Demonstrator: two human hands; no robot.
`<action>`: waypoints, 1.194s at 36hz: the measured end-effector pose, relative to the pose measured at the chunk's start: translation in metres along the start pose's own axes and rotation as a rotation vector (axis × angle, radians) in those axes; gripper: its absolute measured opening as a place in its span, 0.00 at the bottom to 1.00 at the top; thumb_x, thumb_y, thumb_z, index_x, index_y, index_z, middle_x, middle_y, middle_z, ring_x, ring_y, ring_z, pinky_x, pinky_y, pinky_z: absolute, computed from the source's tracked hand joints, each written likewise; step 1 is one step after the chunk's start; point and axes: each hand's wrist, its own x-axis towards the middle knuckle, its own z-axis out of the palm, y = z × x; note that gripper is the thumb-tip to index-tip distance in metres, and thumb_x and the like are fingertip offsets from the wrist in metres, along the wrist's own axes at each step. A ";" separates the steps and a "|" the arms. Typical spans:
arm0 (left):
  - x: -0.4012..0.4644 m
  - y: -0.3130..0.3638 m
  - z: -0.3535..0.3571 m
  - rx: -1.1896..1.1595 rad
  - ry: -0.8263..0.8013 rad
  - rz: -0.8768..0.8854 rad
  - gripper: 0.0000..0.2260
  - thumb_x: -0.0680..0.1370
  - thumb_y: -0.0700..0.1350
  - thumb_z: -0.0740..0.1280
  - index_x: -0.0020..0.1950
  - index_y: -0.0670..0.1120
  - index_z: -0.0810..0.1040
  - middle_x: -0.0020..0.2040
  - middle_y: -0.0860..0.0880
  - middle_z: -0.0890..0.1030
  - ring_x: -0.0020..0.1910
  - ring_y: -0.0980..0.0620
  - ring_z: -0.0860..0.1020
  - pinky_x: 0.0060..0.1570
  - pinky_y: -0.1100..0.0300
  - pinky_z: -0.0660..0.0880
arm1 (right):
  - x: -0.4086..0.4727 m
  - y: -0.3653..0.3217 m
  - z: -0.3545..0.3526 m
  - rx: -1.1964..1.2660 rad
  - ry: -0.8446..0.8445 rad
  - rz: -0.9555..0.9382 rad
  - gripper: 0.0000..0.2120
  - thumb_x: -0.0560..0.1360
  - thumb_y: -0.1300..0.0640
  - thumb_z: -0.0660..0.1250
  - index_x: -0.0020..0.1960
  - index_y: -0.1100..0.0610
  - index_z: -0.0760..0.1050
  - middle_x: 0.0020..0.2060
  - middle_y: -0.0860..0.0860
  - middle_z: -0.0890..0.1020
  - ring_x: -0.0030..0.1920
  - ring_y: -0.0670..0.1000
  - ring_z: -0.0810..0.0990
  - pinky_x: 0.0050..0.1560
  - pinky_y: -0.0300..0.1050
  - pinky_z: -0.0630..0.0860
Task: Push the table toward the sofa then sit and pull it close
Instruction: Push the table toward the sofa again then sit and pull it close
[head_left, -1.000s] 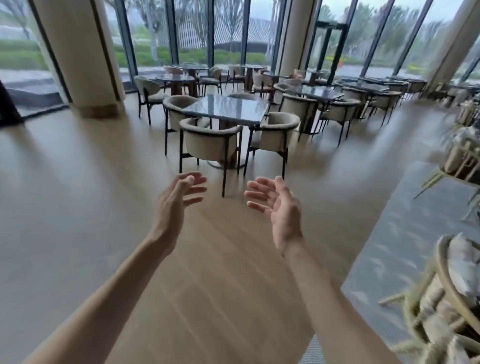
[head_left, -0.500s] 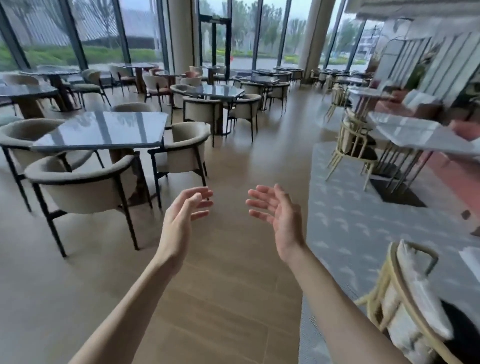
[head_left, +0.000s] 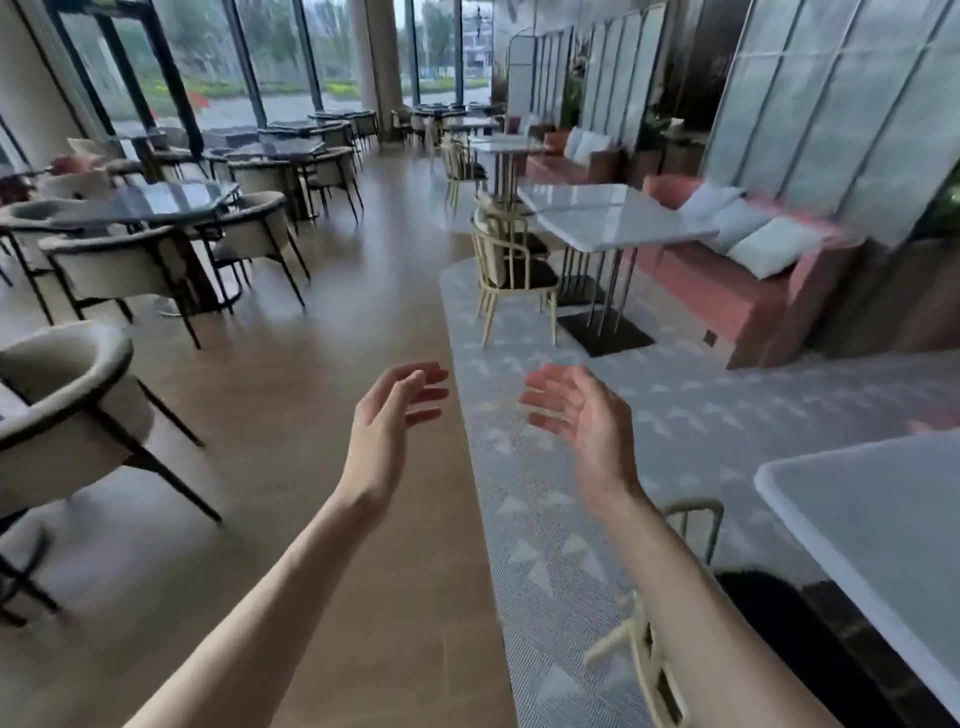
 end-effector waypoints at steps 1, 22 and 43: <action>0.023 -0.011 0.014 0.003 -0.008 0.003 0.14 0.76 0.48 0.60 0.54 0.45 0.81 0.54 0.44 0.85 0.54 0.45 0.82 0.55 0.48 0.77 | 0.028 0.006 -0.008 0.004 0.000 -0.013 0.18 0.83 0.51 0.57 0.53 0.60 0.81 0.50 0.60 0.86 0.49 0.59 0.86 0.49 0.53 0.81; 0.496 -0.150 0.158 -0.094 -0.037 0.024 0.14 0.77 0.49 0.60 0.52 0.46 0.82 0.52 0.44 0.85 0.51 0.45 0.83 0.55 0.47 0.76 | 0.503 0.058 -0.049 -0.099 0.078 -0.070 0.16 0.83 0.54 0.57 0.51 0.59 0.82 0.50 0.59 0.86 0.49 0.56 0.85 0.50 0.52 0.81; 0.925 -0.295 0.335 -0.076 -0.247 -0.086 0.12 0.81 0.45 0.60 0.55 0.42 0.80 0.54 0.42 0.84 0.52 0.45 0.81 0.56 0.49 0.75 | 0.936 0.120 -0.139 -0.124 0.388 -0.100 0.16 0.82 0.52 0.58 0.55 0.60 0.81 0.48 0.54 0.88 0.49 0.56 0.87 0.48 0.50 0.84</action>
